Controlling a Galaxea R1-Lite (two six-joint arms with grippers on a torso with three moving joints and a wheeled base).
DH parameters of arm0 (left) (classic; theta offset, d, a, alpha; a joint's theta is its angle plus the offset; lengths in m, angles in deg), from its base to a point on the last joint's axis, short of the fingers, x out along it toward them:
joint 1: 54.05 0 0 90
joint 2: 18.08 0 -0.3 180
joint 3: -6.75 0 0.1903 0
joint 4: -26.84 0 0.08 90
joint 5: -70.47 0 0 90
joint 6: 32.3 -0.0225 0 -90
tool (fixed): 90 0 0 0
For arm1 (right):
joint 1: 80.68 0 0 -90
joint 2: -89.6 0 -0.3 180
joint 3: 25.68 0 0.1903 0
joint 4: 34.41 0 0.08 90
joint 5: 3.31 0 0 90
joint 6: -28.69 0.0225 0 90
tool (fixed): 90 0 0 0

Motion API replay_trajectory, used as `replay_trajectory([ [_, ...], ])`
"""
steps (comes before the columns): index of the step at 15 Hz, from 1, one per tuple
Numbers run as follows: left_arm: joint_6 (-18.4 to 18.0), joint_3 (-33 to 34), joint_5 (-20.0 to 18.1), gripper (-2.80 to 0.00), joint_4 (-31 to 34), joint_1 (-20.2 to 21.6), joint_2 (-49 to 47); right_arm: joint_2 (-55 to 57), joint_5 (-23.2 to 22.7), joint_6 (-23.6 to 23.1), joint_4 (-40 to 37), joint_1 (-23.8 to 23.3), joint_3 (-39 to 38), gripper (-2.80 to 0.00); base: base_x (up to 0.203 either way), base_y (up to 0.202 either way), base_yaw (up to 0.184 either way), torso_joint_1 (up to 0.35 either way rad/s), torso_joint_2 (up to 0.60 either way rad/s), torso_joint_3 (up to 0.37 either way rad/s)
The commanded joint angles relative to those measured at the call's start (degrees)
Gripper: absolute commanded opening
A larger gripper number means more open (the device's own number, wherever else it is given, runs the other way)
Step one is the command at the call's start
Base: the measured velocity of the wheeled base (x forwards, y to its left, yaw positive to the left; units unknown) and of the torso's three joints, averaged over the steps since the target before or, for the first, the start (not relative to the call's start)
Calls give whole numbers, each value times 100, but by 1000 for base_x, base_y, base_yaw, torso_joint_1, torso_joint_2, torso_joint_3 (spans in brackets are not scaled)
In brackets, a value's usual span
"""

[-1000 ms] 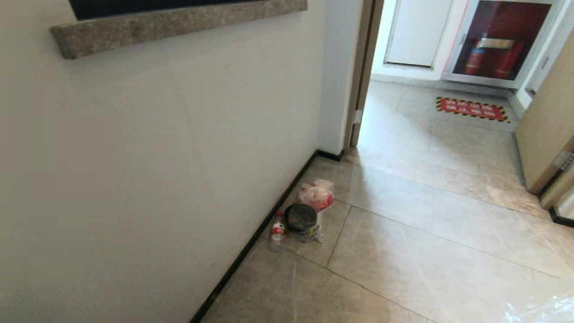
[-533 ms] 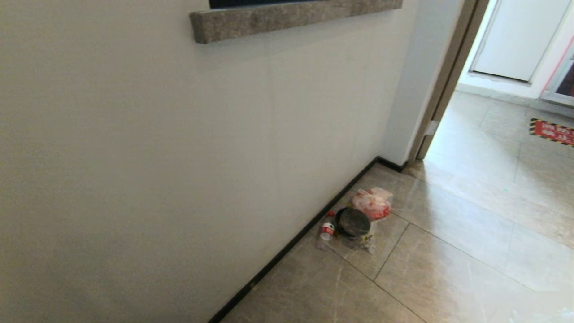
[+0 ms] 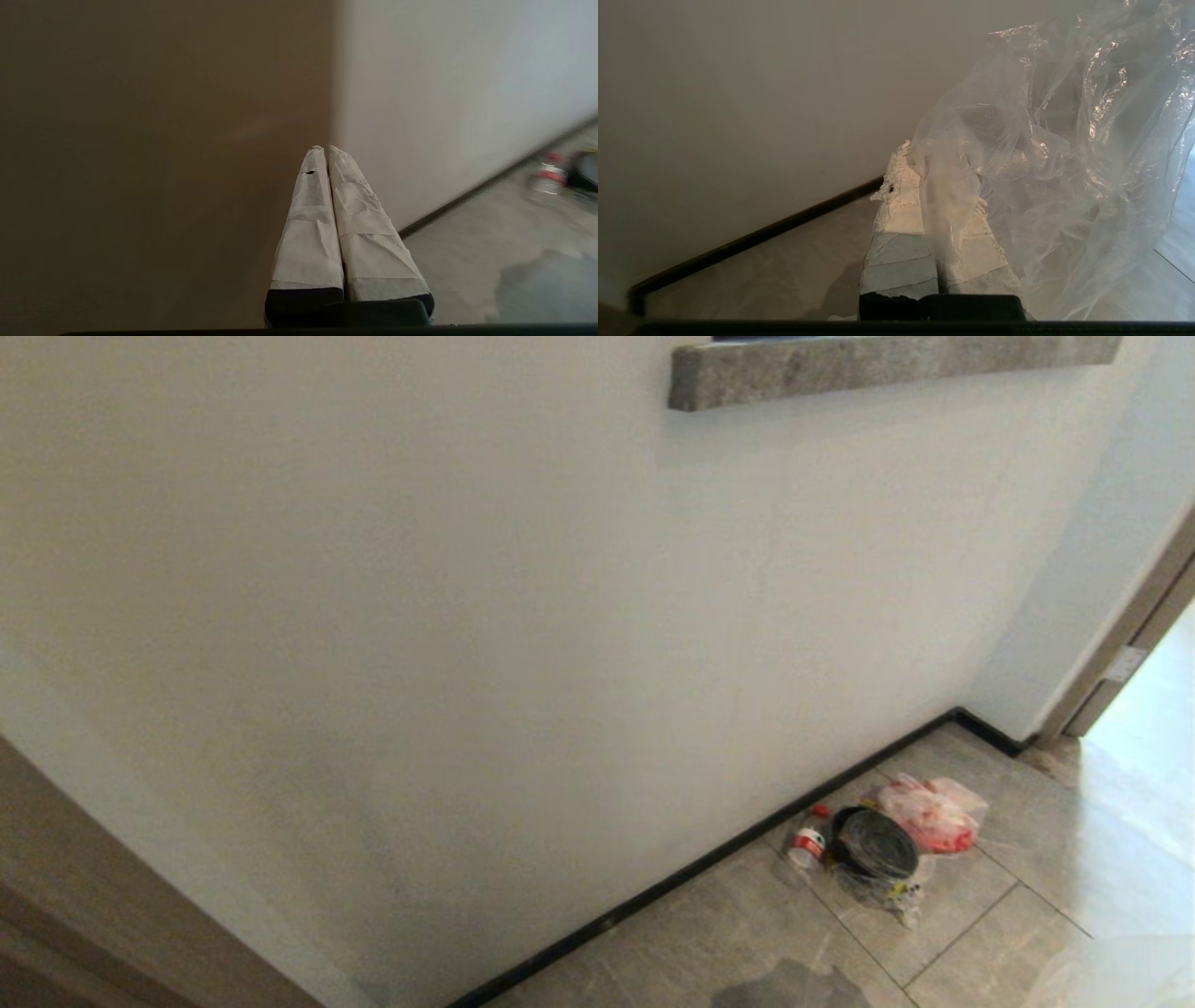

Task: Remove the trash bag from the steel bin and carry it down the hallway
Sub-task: Put the trash bag at the door

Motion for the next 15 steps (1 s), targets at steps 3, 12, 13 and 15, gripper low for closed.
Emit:
replay_trajectory([
  [3,-1,0,7,-280,-5,0,0,7,0,-2,3,3,-9,-280,1,-8,171,5,-2,4],
  [12,-1,0,7,-280,-11,0,0,7,-9,-4,-14,-4,-9,-280,1,-8,165,2,2,2],
  [13,-22,0,7,-280,-9,0,0,7,-10,-18,-14,-6,-9,-280,1,-2,78,2,0,2],
  [15,-14,-6,6,-280,33,0,0,7,-18,-6,-14,-3,-9,-280,-1,-8,29,-3,1,1],
])
